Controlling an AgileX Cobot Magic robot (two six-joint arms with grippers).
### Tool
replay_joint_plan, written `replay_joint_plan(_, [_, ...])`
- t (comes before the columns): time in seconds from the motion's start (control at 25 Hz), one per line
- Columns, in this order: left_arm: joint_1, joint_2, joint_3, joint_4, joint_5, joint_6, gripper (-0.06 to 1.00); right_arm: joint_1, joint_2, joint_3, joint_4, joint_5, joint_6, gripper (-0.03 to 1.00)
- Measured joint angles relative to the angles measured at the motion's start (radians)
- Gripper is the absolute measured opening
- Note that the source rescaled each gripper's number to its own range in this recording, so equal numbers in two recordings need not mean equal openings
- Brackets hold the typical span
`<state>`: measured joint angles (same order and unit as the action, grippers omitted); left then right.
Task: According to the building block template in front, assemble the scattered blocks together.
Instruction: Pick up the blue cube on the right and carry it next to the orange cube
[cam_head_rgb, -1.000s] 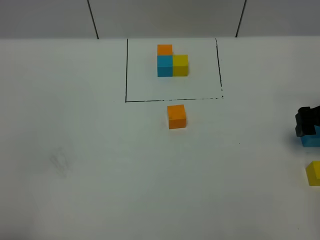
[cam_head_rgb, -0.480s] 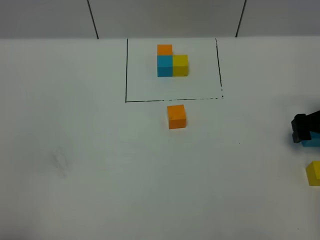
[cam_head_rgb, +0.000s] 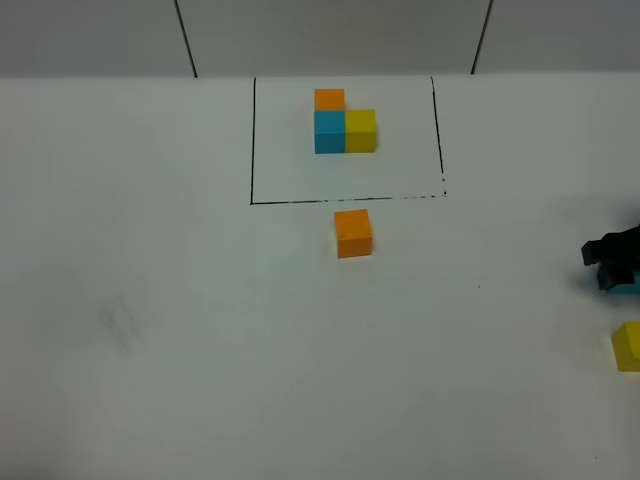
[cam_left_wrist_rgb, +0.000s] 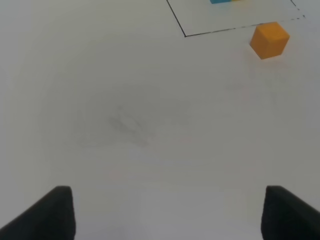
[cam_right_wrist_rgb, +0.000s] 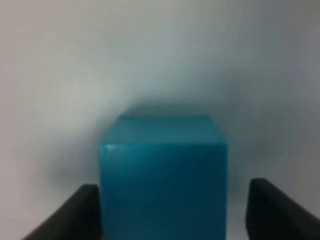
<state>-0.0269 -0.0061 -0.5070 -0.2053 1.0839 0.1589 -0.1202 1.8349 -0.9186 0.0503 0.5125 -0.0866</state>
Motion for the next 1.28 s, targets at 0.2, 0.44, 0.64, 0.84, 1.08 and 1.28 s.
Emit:
replay_joint_plan(0.2, [0.0,0.0,0.0,0.0,0.0,0.0,0.65,0.0,0.0,-0.001,0.001,0.003,0.0,0.0])
replay_joint_plan(0.44, [0.0,0.0,0.0,0.0,0.0,0.0,0.65,0.019,-0.007,-0.055,-0.012,0.129,-0.033,0.0])
replay_joint_plan(0.64, [0.0,0.0,0.0,0.0,0.0,0.0,0.65,0.143,-0.11,-0.091,-0.032,0.233,-0.076,0.0])
replay_joint_plan(0.84, [0.0,0.0,0.0,0.0,0.0,-0.001,0.65,0.327,-0.228,-0.095,-0.05,0.372,0.087,0.0])
replay_joint_plan(1.08, [0.0,0.0,0.0,0.0,0.0,-0.001,0.65,0.604,-0.254,-0.095,-0.252,0.457,0.563,0.0])
replay_joint_plan(1.28, [0.0,0.0,0.0,0.0,0.0,-0.001,0.65,0.746,-0.247,-0.095,-0.336,0.366,0.902,0.0])
